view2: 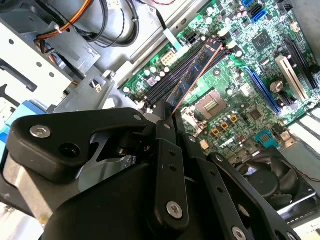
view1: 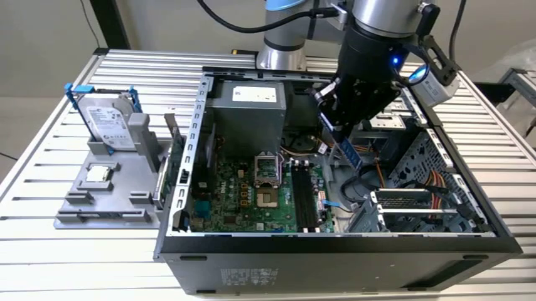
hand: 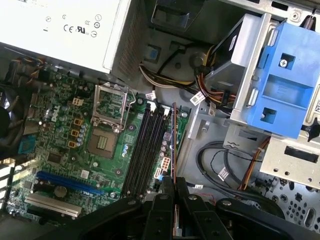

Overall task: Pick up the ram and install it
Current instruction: 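Insert the ram into the slot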

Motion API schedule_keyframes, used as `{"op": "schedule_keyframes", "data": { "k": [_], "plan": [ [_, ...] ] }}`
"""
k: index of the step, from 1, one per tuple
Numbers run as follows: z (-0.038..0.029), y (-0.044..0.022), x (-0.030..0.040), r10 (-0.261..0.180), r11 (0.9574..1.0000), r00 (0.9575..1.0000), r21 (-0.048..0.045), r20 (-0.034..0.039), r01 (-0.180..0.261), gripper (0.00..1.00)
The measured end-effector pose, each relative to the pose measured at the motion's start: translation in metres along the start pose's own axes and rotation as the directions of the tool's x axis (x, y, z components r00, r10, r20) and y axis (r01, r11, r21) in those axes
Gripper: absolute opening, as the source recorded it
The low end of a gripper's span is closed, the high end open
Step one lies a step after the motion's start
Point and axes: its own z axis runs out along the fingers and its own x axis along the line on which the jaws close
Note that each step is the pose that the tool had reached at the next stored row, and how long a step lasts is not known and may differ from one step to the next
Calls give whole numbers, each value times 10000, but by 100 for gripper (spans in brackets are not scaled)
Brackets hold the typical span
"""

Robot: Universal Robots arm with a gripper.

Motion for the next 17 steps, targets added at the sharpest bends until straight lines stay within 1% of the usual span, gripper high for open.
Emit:
{"op": "schedule_keyframes", "data": {
  "k": [12,17],
  "plan": [
    [46,1,-1,0,10000,10000,90,-25,0,0],
    [59,1,-1,1,9999,10000,101,-28,-1,0]
  ]
}}
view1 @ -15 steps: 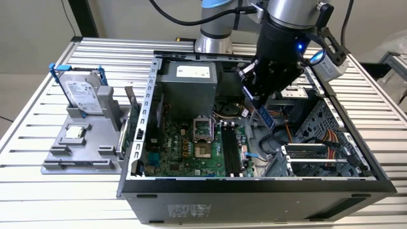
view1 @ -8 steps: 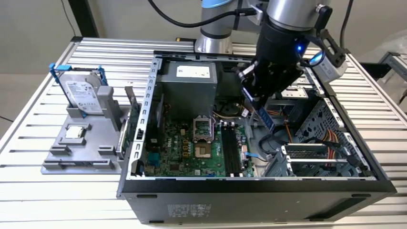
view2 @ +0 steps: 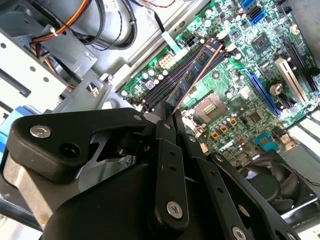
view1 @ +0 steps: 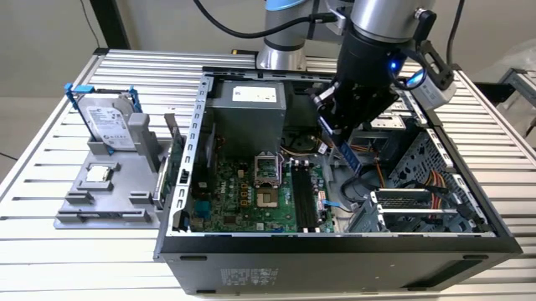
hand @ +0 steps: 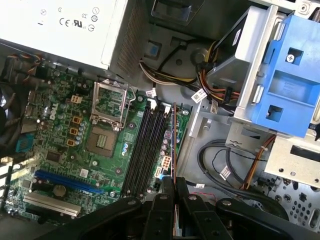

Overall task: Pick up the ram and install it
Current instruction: 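Insert the ram into the slot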

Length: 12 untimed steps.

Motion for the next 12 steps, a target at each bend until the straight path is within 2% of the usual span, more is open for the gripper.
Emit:
{"op": "schedule_keyframes", "data": {
  "k": [12],
  "plan": [
    [36,1,0,220,9998,9998,3,-7,-220,0]
  ]
}}
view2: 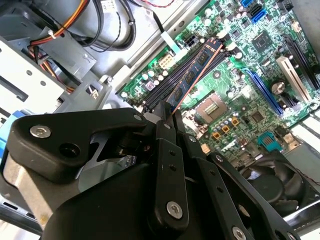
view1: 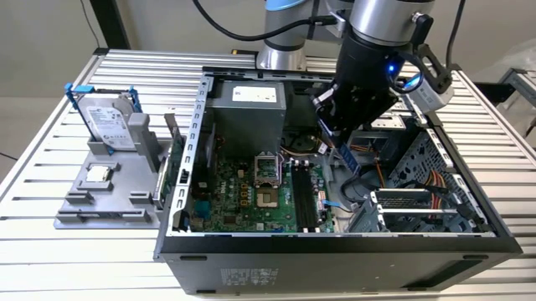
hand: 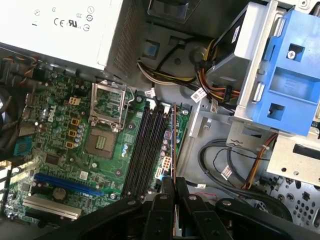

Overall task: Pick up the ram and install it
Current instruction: 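Insert the ram into the slot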

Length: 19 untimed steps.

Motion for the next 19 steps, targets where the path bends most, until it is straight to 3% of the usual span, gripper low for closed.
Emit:
{"op": "schedule_keyframes", "data": {
  "k": [12,19],
  "plan": [
    [7,3,9,180,9998,9998,-23,0,-180,0],
    [22,4,15,859,9963,9963,-80,-10,-859,0]
  ]
}}
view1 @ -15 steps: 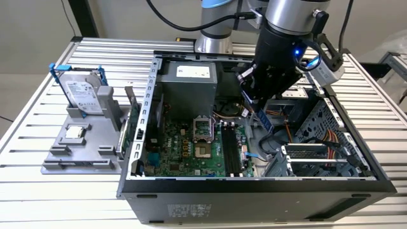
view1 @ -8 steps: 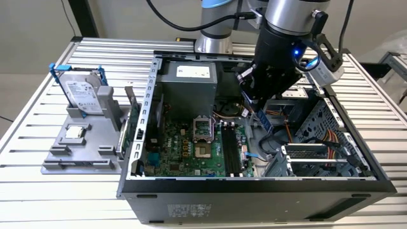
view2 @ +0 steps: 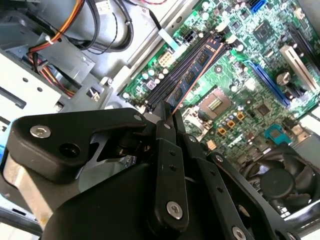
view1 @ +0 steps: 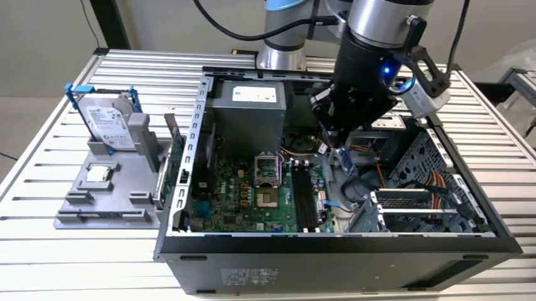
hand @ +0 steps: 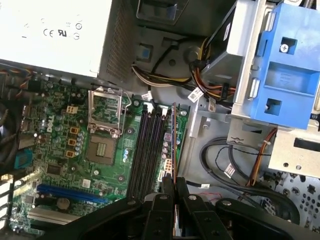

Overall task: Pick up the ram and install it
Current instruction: 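Insert the ram into the slot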

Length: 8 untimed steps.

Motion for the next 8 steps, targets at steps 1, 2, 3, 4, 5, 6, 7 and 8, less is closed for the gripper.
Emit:
{"op": "schedule_keyframes", "data": {
  "k": [1,2,3,4,5,6,7,8],
  "plan": [
    [2,0,0,117,9999,9999,-3,-2,-117,0],
    [6,0,1,243,9997,9997,-7,-4,-243,0],
    [9,0,1,369,9993,9993,-8,-6,-369,0],
    [12,1,1,490,9988,9988,-9,-9,-490,0],
    [13,0,1,601,9982,9982,-8,-12,-601,0],
    [16,1,1,708,9975,9975,-9,-15,-708,0],
    [18,1,1,804,9968,9968,-11,-17,-804,0],
    [21,1,1,892,9960,9960,-12,-18,-892,0]
  ]
}}
